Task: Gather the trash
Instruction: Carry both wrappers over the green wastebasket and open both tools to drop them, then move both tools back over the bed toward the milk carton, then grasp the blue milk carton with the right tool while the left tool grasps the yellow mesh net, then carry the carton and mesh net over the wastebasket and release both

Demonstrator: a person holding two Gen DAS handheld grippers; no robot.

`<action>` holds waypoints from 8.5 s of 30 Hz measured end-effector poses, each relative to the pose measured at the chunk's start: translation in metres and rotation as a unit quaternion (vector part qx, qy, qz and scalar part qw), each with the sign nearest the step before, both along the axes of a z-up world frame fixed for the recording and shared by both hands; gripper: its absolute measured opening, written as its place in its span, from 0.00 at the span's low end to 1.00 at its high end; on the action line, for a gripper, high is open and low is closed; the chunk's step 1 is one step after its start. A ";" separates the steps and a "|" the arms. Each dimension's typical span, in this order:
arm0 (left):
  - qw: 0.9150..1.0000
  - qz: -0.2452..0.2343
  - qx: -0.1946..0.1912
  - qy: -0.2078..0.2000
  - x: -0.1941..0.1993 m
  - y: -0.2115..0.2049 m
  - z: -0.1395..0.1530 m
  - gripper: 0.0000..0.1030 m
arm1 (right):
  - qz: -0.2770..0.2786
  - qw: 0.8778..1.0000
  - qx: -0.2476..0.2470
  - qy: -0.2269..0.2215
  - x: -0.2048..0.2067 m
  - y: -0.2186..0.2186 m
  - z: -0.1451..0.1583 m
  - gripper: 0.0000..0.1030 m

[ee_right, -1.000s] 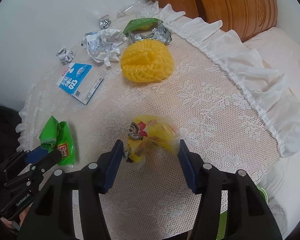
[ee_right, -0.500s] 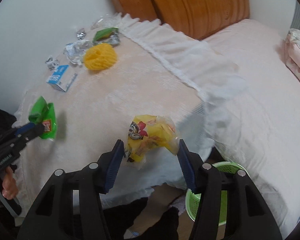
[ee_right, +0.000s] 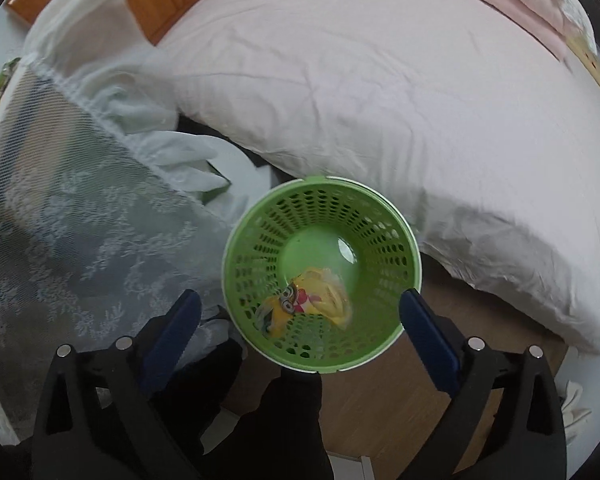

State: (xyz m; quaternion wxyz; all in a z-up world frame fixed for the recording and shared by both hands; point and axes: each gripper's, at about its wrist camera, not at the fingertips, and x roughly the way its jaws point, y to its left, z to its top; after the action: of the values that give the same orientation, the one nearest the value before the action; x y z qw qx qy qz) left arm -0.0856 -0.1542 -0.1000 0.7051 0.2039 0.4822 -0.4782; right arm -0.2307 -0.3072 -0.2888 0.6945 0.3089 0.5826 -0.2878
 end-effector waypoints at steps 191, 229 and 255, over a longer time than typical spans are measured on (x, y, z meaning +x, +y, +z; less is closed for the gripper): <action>0.953 0.302 0.000 -0.028 0.078 0.080 0.055 0.29 | 0.278 0.920 0.063 -0.270 0.153 0.062 0.181 0.42; 0.996 0.063 0.057 0.011 -0.072 -0.069 0.000 0.29 | 0.079 0.989 -0.003 -0.124 -0.049 -0.055 0.051 0.97; 0.999 -0.007 0.047 -0.026 -0.101 -0.100 0.011 0.92 | 0.049 0.993 -0.010 -0.104 -0.061 -0.071 0.052 0.97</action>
State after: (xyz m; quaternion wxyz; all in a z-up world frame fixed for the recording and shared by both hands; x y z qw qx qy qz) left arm -0.1862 -0.2547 -0.0894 0.7034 0.2527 0.4842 -0.4548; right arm -0.2921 -0.3781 -0.2372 0.7678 0.3014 0.5183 -0.2259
